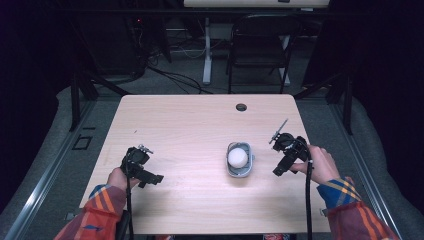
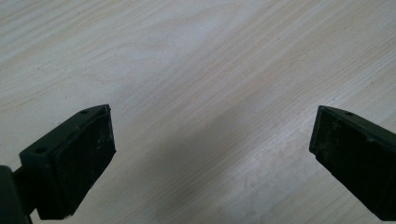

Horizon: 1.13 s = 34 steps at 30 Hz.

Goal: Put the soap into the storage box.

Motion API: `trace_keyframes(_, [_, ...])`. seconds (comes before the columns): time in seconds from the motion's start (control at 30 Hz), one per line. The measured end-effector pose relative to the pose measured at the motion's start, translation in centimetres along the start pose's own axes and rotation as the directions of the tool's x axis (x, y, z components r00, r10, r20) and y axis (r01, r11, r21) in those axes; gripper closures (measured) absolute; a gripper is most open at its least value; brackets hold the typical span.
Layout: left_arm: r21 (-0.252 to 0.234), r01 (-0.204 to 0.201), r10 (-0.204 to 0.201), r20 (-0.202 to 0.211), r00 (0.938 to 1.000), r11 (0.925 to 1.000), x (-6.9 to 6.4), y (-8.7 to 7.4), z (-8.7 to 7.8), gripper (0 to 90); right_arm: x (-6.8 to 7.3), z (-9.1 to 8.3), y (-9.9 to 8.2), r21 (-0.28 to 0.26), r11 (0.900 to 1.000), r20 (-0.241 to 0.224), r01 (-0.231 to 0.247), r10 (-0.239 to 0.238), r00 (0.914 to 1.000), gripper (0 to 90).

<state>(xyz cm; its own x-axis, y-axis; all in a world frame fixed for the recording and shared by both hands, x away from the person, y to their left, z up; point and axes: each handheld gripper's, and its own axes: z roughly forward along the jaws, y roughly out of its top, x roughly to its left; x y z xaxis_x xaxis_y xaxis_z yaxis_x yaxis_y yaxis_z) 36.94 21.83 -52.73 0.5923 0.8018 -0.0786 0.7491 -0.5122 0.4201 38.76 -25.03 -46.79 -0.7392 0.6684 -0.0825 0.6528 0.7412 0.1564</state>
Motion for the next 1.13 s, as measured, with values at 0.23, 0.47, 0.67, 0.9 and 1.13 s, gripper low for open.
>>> trace_keyframes(0.23, [0.002, 0.000, 0.000, 0.001, 1.0000, 1.0000, 0.0, 0.0, 0.0, 0.0, -0.1, 0.8, -2.2, 0.010, 0.9997, 0.004, -0.022, 0.022, 0.9997, 2.2])
trace_keyframes(0.47, [0.001, -0.002, 0.002, 0.001, 1.0000, 1.0000, -0.1, 0.0, 0.1, 0.0, 0.1, 1.9, -4.5, 0.009, 0.9983, -0.008, -0.057, 0.057, 0.9983, 1.9])
trace_keyframes(0.67, [0.005, -0.004, 0.004, 0.004, 1.0000, 1.0000, -0.1, 0.0, 0.1, 0.0, 0.5, 3.1, -6.1, -0.013, 0.9955, -0.022, -0.094, 0.093, 0.9954, 2.0])
trace_keyframes(0.9, [0.009, -0.011, 0.011, 0.008, 0.9999, 0.9999, -0.1, 0.0, 0.1, 0.0, 0.5, 4.0, -8.2, -0.013, 0.9951, -0.005, -0.098, 0.098, 0.9951, 2.7])
trace_keyframes(1.13, [0.013, -0.021, 0.021, 0.006, 0.9998, 0.9997, -0.2, 0.0, 0.2, 0.1, 0.7, 5.1, -8.2, 0.048, 0.9957, -0.010, -0.079, 0.080, 0.9968, 5.7])
